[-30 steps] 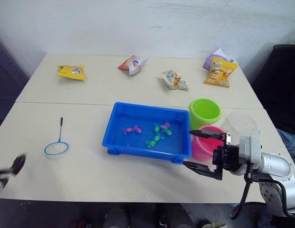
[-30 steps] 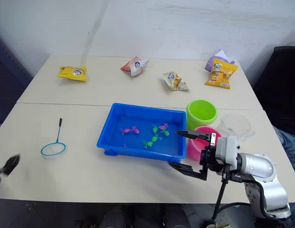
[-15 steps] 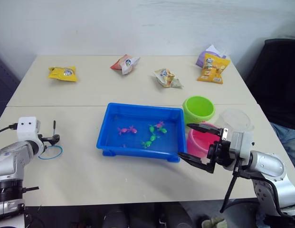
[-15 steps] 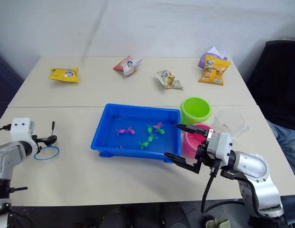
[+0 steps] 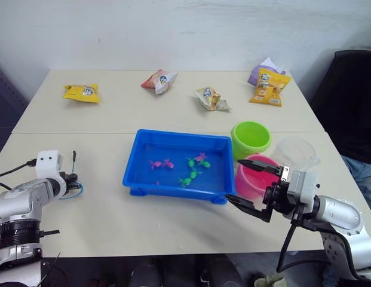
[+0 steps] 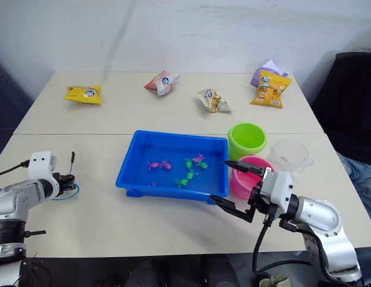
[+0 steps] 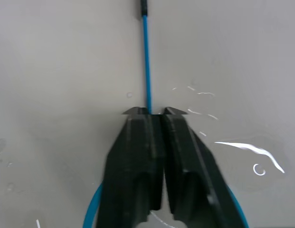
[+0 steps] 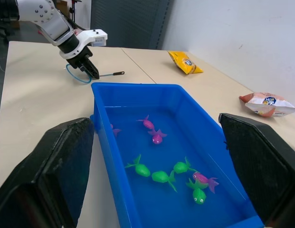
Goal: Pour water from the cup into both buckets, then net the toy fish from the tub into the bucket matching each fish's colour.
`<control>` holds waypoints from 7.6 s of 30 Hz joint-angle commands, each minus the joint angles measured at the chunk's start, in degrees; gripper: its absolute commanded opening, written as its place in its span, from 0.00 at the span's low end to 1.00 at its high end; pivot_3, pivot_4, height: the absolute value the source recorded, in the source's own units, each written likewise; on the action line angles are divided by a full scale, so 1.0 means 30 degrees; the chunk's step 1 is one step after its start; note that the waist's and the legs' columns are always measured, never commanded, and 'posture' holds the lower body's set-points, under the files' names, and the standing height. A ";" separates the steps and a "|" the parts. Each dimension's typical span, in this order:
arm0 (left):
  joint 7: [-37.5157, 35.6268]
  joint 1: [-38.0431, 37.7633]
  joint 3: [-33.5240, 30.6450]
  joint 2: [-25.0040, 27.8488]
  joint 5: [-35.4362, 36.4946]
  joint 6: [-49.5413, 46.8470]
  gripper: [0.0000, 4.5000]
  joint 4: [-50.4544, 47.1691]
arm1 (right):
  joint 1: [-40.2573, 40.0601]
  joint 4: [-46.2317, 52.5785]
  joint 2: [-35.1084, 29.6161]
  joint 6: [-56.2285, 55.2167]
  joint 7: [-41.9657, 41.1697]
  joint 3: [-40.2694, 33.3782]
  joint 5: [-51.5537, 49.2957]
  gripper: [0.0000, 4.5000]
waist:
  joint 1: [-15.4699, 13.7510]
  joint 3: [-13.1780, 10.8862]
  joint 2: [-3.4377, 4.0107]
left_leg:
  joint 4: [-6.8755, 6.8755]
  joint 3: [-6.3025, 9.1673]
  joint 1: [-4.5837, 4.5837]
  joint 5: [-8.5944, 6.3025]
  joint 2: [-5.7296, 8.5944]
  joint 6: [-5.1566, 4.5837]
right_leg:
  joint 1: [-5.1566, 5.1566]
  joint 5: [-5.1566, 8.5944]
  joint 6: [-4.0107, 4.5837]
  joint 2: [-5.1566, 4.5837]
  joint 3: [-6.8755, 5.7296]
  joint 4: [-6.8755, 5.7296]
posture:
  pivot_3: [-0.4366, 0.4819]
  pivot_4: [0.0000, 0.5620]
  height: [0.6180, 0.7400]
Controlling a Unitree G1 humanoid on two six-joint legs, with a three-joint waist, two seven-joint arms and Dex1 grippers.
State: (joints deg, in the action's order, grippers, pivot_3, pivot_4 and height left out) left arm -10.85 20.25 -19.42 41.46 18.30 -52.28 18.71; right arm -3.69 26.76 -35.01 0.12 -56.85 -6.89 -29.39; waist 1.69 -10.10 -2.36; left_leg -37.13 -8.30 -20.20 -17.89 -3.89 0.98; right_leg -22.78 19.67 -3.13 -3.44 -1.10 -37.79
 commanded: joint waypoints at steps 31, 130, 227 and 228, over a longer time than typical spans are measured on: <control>-2.2930 0.6876 1.1064 -0.0123 -0.1544 1.5109 0.01 -0.6978 | 1.0760 0.2686 -0.3721 1.7914 0.4385 0.3382 -0.7994 1.00 | -0.0007 -0.0103 0.0094 | -0.0299 -0.0016 -0.0487 -0.0004 0.0021 -0.0184 | -0.0322 -0.0076 -0.0137 0.0009 0.0041 0.0014 | 0.48 0.27 0.99; -1.6732 0.0145 0.2796 -0.0269 0.3252 1.1570 1.00 -0.7602 | 1.5758 -0.0645 -0.4648 2.4689 0.7395 0.8432 0.1343 0.00 | 0.0042 -0.0113 0.0114 | -0.0311 -0.0015 -0.0469 0.0004 0.0019 -0.0168 | -0.0320 -0.0077 -0.0138 -0.0009 0.0025 -0.0020 | 0.48 0.27 0.99; -1.8161 -0.4018 0.0550 0.3628 0.2484 1.2047 1.00 -0.6205 | 1.8767 -0.4463 0.1461 1.8250 0.2952 1.4209 0.7410 0.00 | 0.0556 -0.0132 0.0144 | -0.0269 -0.0017 -0.0478 0.0001 0.0020 -0.0167 | -0.0360 -0.0071 -0.0127 -0.0027 0.0015 -0.0022 | 0.48 0.27 0.99; -1.8203 -0.4040 0.0508 0.3670 0.2491 1.2025 1.00 -0.6205 | 1.8901 -0.4493 0.1524 1.8157 0.2780 1.4398 0.7483 0.00 | 0.0561 -0.0132 0.0145 | -0.0269 -0.0017 -0.0478 0.0000 0.0020 -0.0166 | -0.0360 -0.0071 -0.0127 -0.0027 0.0015 -0.0021 | 0.48 0.27 0.99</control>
State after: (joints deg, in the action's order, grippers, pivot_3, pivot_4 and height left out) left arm -65.05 8.45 -15.43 50.70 24.65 -16.27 2.11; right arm 51.46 12.91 -30.54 56.03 -47.45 36.05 -7.91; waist 3.38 -10.50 -1.93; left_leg -37.94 -8.35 -21.63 -17.89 -3.83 0.49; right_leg -23.86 19.46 -3.51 -3.52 -1.05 -37.86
